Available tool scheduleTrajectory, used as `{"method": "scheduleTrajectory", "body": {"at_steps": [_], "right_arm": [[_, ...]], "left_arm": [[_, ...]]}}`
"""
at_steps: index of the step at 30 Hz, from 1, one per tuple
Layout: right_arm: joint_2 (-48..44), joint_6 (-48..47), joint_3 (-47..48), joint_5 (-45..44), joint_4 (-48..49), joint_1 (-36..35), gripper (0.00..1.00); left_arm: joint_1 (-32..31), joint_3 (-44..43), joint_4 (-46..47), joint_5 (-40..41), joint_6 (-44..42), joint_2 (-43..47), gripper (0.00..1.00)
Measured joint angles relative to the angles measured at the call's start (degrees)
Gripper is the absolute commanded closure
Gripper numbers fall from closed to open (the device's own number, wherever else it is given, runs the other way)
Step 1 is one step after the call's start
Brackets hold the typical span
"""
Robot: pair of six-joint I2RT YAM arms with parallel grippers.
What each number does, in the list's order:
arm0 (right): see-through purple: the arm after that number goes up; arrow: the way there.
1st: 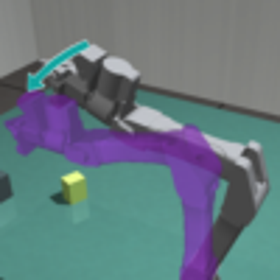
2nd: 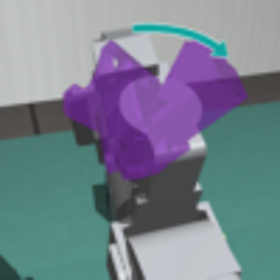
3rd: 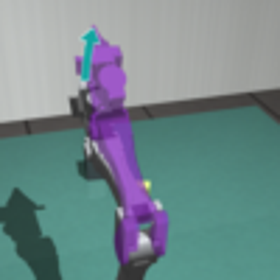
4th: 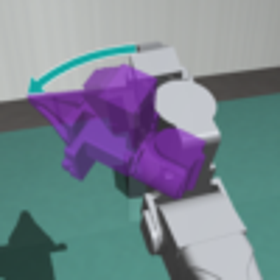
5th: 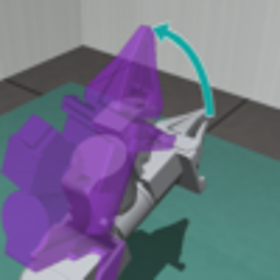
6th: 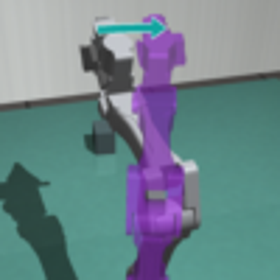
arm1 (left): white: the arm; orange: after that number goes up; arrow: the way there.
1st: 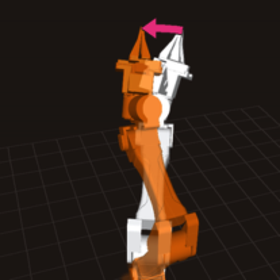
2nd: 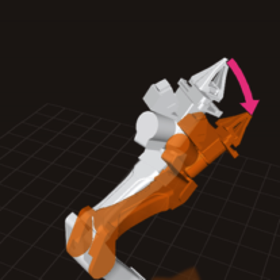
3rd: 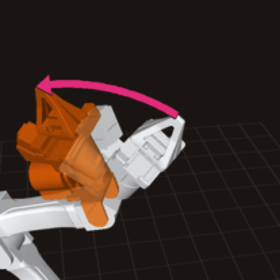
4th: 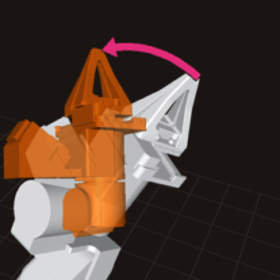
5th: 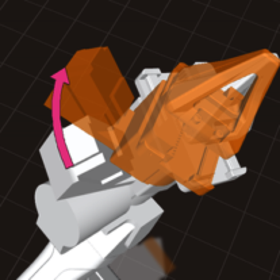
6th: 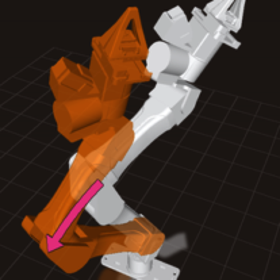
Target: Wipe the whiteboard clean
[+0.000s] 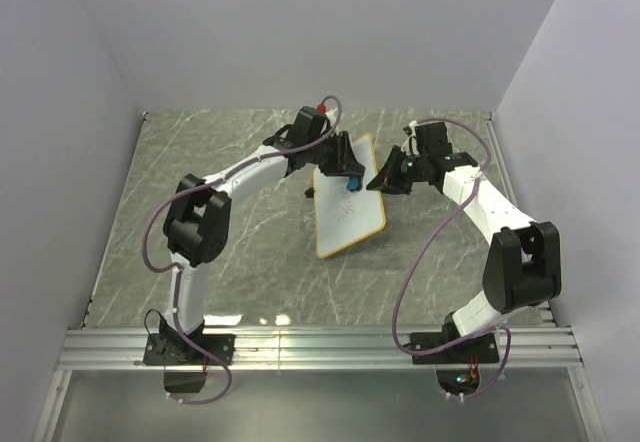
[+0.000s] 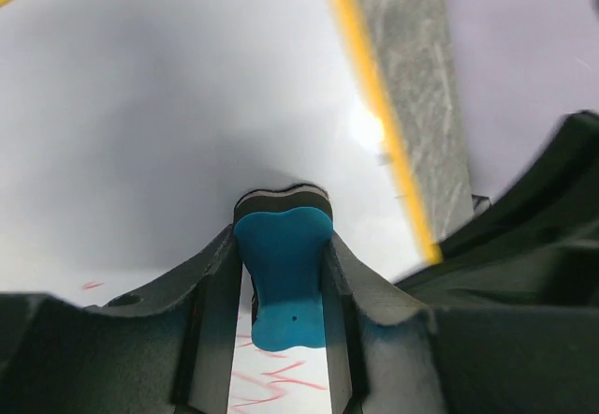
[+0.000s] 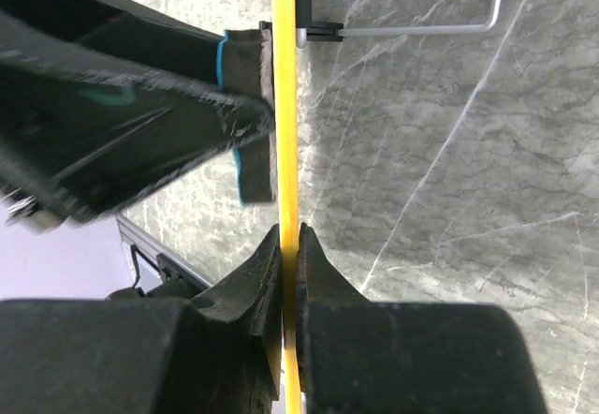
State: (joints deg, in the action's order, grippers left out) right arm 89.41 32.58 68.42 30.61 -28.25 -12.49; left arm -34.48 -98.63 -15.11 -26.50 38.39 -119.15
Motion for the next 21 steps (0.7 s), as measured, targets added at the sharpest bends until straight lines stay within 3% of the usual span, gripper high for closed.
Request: {"method": "scheduleTrajectory", "body": {"at_steps": [9,21], "right_arm": [[-0.02,0.04,-0.09,0.0,0.13,0.0,1.0],[-0.02,0.83,-0.28,0.07,0.85,0.02,1.0]], "left_arm": [[5.22,11.74,3.43,1.25,0.42,1.36,1.0],[6.43,16.72,7.48,3.02,0.79,2.38,1.0]]}}
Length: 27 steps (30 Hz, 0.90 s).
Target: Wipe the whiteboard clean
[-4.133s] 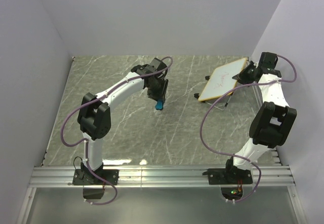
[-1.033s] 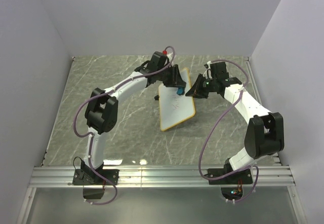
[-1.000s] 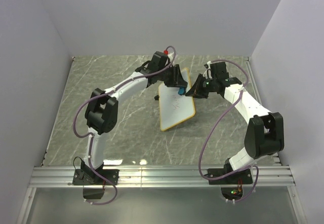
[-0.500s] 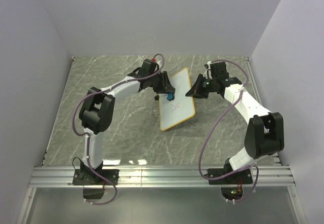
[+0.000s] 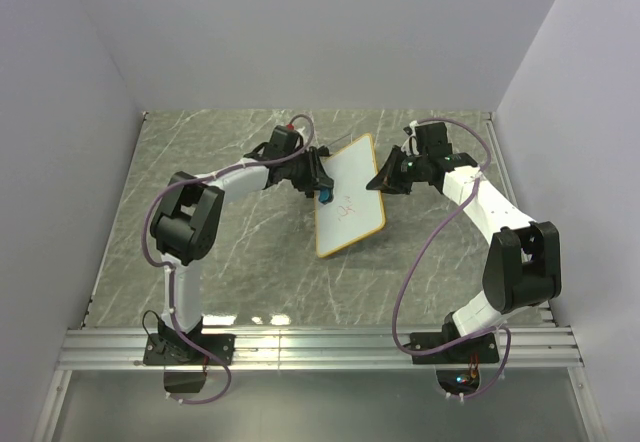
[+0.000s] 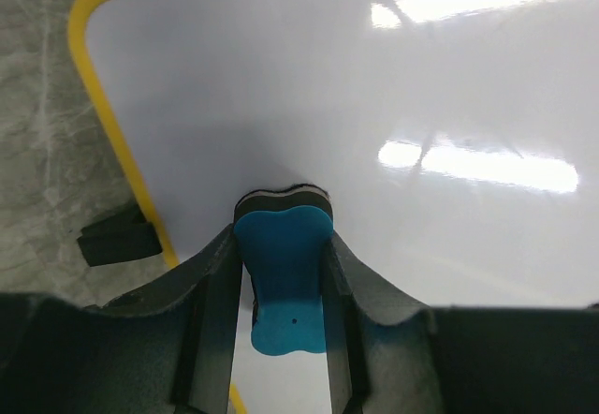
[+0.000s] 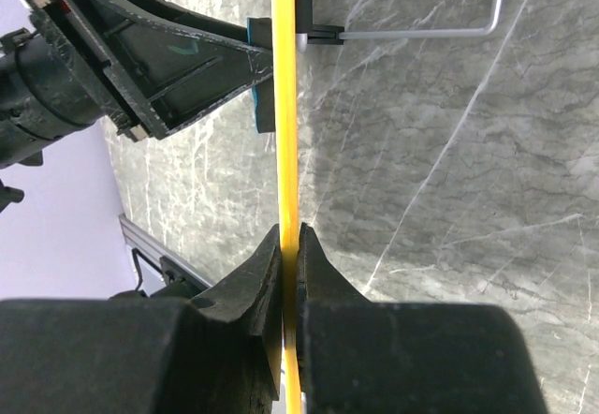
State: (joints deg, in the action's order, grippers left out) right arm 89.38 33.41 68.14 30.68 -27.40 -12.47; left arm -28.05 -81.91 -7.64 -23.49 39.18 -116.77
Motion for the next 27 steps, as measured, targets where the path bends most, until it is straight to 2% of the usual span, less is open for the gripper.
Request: {"method": "scheduleTrajectory", "body": {"at_steps": [15,27], "right_arm": [[0.02,0.79,0.0,0.0,0.46,0.0,1.0],[2.01,4.11,-1.11,0.52,5.68,0.5,1.0]], "left_arm": [[0.07,2.95,0.31,1.97,0.48,1.38,1.0],[-9.46,1.03,-5.07,0.76,3.78,9.05,1.0]]}}
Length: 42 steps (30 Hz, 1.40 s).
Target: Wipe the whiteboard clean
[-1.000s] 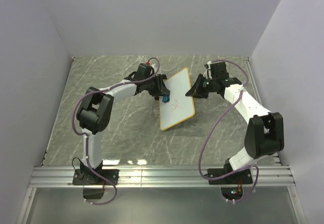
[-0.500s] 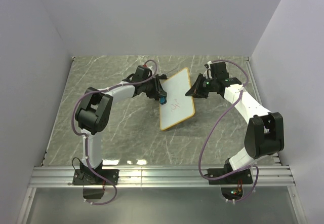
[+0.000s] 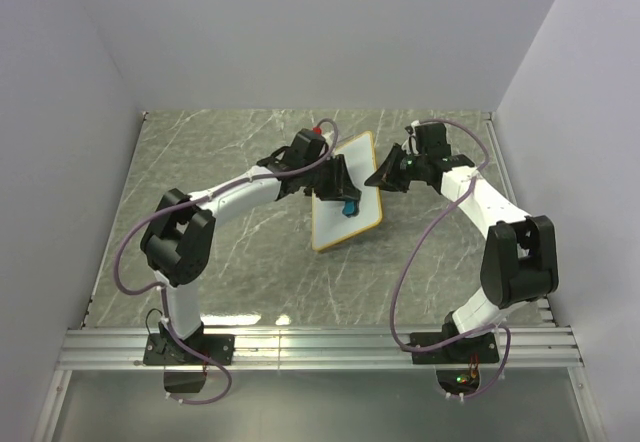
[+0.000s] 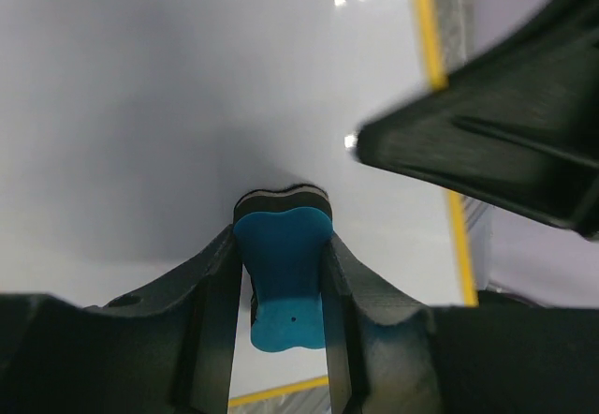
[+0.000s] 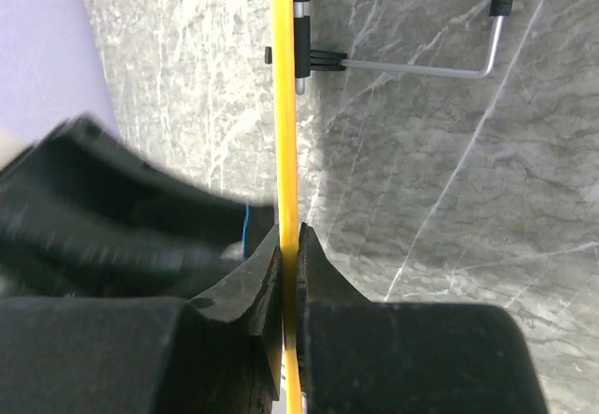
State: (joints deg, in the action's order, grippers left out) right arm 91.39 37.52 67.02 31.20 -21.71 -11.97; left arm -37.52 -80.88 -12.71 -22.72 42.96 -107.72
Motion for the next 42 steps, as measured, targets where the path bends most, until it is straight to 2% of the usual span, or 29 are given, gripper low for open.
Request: {"method": "scheduleTrajectory", "body": {"at_steps": [8,19,25,31,35,42], "right_arm": [[-0.46,0.52,-2.38,0.26,3.32,0.02,1.0],[-1.7,-0.09,-4.46,-0.04,5.33,-0.04,1.0],[-1.7,-0.07,-4.46,0.11,5.57,-0.15,1.0],[-1.81,0.83,-4.09,0.09,4.83,-0.17,1.0],[-1.84,0.0,0.02,0.0,-0.61,-0.5,1.0],[-4.07,-2.49,10.8,-1.44,-9.27,-1.01,1.0]], "left_arm": [[-2.19,-0.57,-0.87,0.11,0.5,1.05,1.0],[4.17,12.31,1.14,3.28,1.38,2.84,1.0],[4.92,13.79,1.36,4.85,0.5,3.08,1.0],[4.79,11.13,-3.63,7.15,-1.38,4.2,1.0],[5.9,6.14,-9.29,8.33,-3.26,8.11,1.0],[14.08,-1.36,-12.31,8.24,-6.47,17.77,1.0]]}}
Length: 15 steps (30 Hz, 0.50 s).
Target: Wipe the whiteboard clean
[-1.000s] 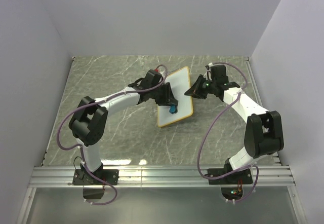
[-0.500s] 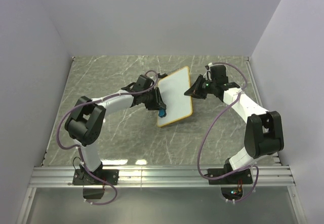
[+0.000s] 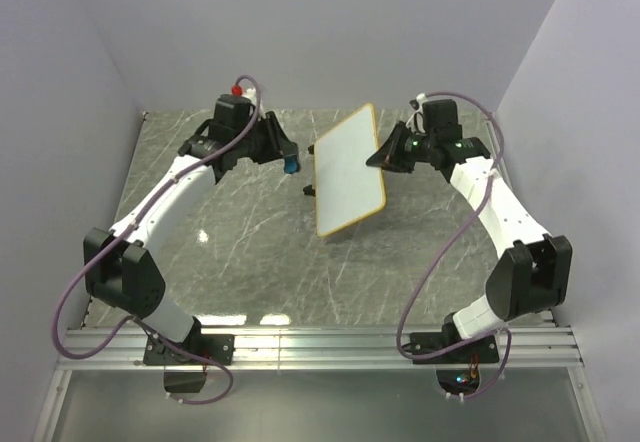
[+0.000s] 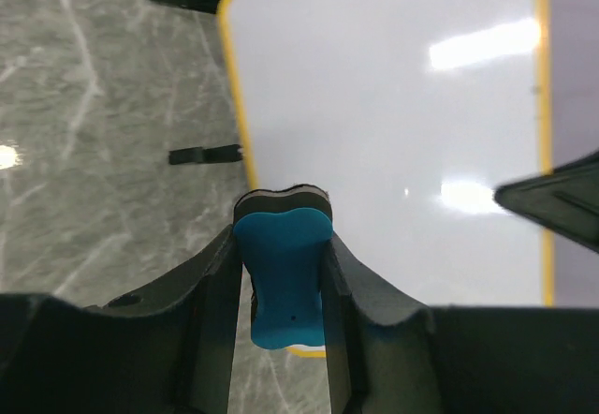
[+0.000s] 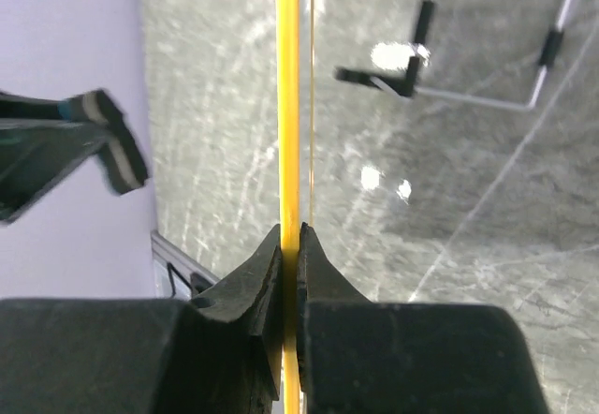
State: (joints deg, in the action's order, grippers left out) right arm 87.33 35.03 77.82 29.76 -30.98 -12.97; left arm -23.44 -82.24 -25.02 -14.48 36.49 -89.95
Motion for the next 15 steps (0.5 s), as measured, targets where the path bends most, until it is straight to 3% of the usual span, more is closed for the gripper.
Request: {"method": "scheduleTrajectory", "body": {"at_steps": [8,15], "right_arm": [[-0.17,0.02,7.15,-4.28,-2.56,0.0,1.0],[12.76,-0.2,20.33,-8.66,-4.66,0.0,1.0]], "left_arm": [[2.8,3.32,-4.26,-0.44,-2.54,1.05,1.0],[2.89,5.18,-6.56,-0.72,-3.34,1.07,1.0]]}}
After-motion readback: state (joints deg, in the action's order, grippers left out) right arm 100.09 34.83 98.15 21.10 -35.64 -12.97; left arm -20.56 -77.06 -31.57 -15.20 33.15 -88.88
